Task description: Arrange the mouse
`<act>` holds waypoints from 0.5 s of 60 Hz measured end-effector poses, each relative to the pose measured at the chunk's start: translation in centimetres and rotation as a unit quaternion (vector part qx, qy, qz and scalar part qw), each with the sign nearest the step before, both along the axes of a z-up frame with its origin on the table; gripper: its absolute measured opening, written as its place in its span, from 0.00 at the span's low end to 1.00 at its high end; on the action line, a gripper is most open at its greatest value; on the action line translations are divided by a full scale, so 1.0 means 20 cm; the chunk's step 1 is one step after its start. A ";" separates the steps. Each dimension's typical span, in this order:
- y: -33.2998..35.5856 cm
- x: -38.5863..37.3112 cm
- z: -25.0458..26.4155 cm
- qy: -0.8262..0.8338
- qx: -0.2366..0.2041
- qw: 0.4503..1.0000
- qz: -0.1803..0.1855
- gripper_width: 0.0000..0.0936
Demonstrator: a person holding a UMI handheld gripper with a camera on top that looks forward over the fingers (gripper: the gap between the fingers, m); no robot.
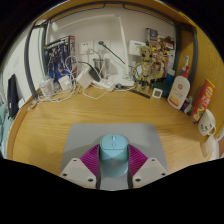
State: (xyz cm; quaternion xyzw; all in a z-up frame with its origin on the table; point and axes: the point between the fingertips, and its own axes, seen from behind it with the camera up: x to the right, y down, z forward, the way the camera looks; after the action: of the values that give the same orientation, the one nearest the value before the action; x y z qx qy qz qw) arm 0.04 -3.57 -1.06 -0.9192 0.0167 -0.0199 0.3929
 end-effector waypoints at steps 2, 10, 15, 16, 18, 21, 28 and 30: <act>0.00 0.01 0.00 -0.002 0.000 1.000 -0.003 0.41; -0.02 -0.01 -0.02 0.018 -0.019 1.000 -0.017 0.53; -0.02 0.00 0.05 0.019 -0.018 0.999 -0.029 0.79; -0.02 0.01 0.07 0.015 -0.015 0.999 -0.030 0.84; -0.02 0.01 0.13 0.008 -0.007 0.999 -0.033 0.87; -0.03 0.00 0.25 0.003 0.005 1.000 -0.029 0.88; -0.05 -0.08 0.57 0.006 0.039 0.999 -0.012 0.87; -0.07 -0.11 0.66 0.008 0.047 0.999 -0.010 0.87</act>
State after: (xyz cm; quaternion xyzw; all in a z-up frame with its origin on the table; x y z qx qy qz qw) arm -2.15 -4.88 12.10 -0.8998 0.0303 -0.0156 0.4350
